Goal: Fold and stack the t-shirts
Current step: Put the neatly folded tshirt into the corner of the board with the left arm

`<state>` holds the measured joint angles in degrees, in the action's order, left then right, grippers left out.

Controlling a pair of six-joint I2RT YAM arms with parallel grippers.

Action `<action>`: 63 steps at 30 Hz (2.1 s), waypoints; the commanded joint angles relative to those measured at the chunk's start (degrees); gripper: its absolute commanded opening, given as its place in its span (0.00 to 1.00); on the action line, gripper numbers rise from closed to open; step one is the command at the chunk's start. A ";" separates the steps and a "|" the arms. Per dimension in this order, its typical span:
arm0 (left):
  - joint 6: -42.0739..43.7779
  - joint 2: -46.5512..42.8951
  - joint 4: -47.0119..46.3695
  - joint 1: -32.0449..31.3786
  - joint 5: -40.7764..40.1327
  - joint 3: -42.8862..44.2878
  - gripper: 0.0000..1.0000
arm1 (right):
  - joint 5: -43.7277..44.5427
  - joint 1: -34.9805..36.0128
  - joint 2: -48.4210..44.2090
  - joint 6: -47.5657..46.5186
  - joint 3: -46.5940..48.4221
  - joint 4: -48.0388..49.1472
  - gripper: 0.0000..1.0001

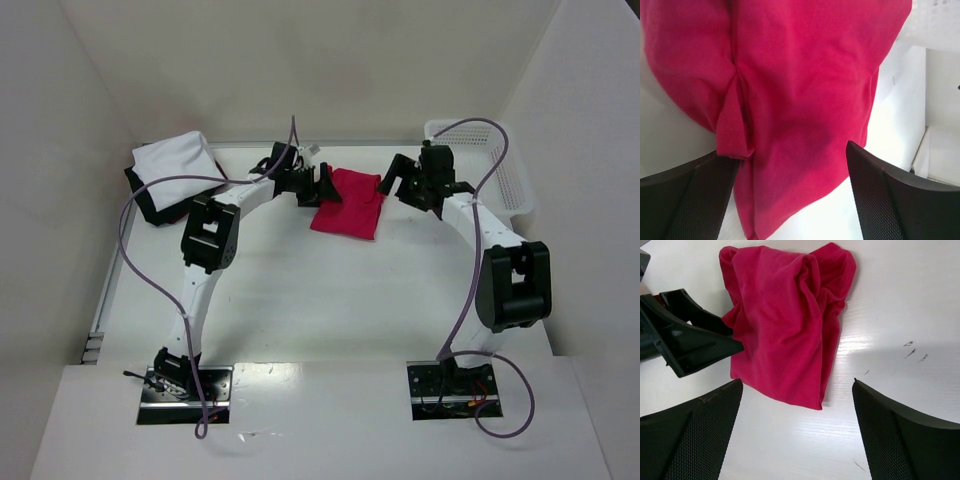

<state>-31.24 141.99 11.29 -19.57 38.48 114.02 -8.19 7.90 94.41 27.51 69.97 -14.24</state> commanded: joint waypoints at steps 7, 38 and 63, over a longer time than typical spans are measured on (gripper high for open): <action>-8.03 5.66 -0.65 -1.61 -3.76 -1.96 0.82 | 0.71 -0.61 -5.73 0.35 -2.39 -0.70 1.00; 3.30 6.18 22.18 10.95 -17.74 37.73 0.00 | -0.87 -1.66 -10.91 -0.88 -4.67 -0.61 1.00; 3.82 -1.01 39.16 33.81 -13.52 63.27 0.00 | -3.67 -1.66 -9.16 1.76 -5.73 2.73 1.00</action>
<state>-28.23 149.82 53.34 10.87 23.38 176.35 -10.61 6.68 86.04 28.73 64.47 -14.94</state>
